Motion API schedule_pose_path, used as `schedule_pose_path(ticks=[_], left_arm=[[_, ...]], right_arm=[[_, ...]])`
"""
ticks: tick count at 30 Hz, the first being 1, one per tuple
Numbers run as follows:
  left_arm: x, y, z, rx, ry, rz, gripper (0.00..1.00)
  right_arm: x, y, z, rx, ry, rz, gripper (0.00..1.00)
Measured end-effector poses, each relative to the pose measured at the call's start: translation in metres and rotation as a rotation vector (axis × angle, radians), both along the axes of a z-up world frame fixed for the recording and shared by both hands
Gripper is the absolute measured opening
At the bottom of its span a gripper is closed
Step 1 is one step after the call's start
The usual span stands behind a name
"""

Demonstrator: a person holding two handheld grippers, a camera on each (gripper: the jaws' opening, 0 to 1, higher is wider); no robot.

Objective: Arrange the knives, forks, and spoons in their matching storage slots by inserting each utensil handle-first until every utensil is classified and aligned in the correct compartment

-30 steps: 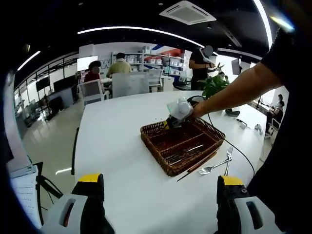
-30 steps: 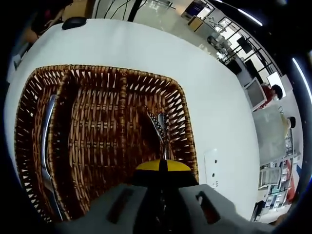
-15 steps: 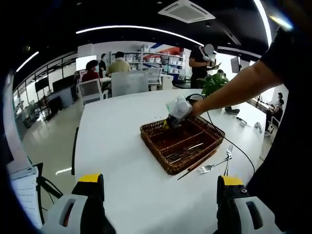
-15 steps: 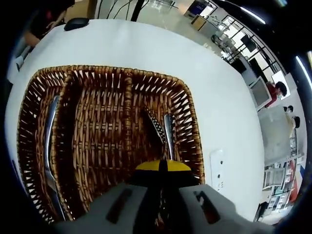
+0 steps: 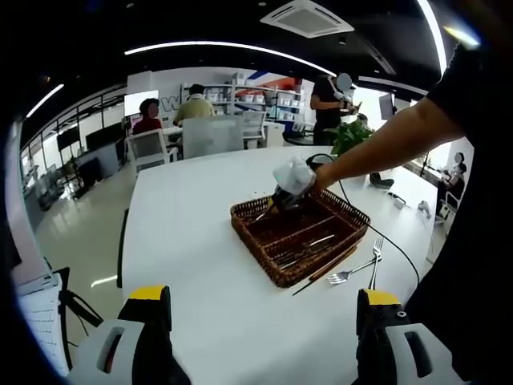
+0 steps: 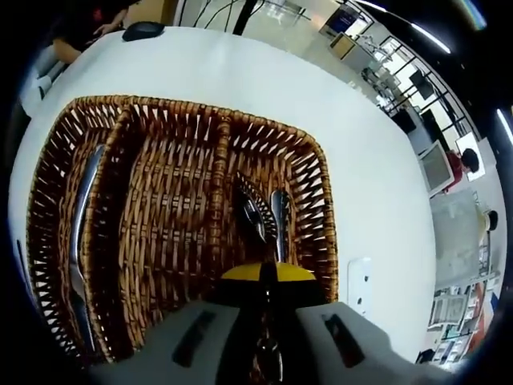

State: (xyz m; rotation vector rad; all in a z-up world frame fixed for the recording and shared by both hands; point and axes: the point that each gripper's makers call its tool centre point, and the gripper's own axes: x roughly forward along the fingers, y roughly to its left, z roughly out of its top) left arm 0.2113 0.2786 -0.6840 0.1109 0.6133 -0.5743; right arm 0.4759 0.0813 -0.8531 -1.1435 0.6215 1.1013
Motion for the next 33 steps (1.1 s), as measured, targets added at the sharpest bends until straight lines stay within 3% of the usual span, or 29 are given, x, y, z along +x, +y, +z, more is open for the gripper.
schedule_pose_path(ticks=[10, 14, 15, 18, 22, 24, 26, 31, 33], left_arm=[[0.005, -0.005, 0.002, -0.006, -0.012, -0.017, 1.00], [0.009, -0.008, 0.007, -0.008, -0.025, -0.027, 1.00], [0.010, -0.009, 0.008, -0.008, -0.029, -0.029, 1.00], [0.014, -0.010, 0.012, -0.012, -0.045, -0.038, 1.00], [0.022, -0.016, 0.019, -0.025, -0.073, -0.053, 1.00], [0.026, -0.021, 0.023, -0.034, -0.090, -0.063, 1.00], [0.030, -0.024, 0.027, -0.044, -0.101, -0.069, 1.00], [0.037, -0.030, 0.034, -0.073, -0.123, -0.093, 1.00], [0.039, -0.033, 0.038, -0.073, -0.136, -0.105, 1.00]], right_arm=[[0.003, -0.005, 0.022, 0.077, 0.017, -0.027, 0.20], [0.001, -0.003, 0.036, 0.161, 0.037, -0.057, 0.25], [0.003, -0.004, 0.041, 0.173, 0.025, -0.072, 0.30], [0.005, 0.002, 0.071, 0.307, -0.017, -0.091, 0.53], [0.013, -0.017, 0.098, 0.337, -0.107, -0.160, 0.76], [0.012, -0.024, 0.111, 0.407, -0.102, -0.225, 0.88], [0.012, -0.035, 0.119, 0.421, -0.116, -0.265, 0.96], [0.001, -0.059, 0.139, 0.521, -0.112, -0.392, 0.99], [-0.006, -0.071, 0.144, 0.529, -0.129, -0.418, 0.99]])
